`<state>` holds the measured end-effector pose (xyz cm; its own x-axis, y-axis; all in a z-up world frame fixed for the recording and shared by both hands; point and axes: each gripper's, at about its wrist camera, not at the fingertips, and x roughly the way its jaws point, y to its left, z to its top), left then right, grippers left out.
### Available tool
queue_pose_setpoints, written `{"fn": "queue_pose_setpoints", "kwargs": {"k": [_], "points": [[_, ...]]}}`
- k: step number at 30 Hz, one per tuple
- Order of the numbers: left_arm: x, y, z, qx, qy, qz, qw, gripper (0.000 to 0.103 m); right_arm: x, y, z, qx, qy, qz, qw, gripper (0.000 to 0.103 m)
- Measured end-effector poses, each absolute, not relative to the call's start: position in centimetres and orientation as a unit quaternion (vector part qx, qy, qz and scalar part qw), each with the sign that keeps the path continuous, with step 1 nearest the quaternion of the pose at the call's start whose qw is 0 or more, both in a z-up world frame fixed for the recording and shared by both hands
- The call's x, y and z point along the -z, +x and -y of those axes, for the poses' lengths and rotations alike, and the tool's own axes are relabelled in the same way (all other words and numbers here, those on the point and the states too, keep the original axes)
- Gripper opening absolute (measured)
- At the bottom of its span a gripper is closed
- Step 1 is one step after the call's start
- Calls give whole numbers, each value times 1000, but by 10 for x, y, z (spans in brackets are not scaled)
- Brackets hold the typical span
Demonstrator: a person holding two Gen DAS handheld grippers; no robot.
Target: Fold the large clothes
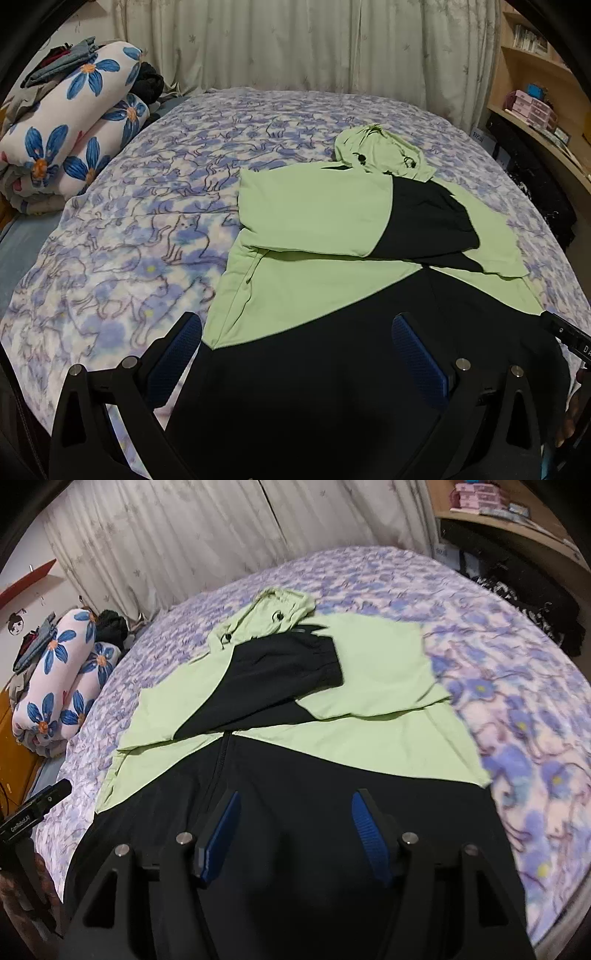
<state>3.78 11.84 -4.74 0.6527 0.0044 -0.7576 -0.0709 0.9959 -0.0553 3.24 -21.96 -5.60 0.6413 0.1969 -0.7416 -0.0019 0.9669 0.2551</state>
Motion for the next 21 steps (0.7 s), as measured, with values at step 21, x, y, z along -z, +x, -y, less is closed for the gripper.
{"fn": "queue_pose_setpoints", "kwargs": {"k": [21], "points": [[86, -22, -146, -77, -37, -477, 875, 102, 53, -28, 261, -8, 132, -397, 908, 64]]}}
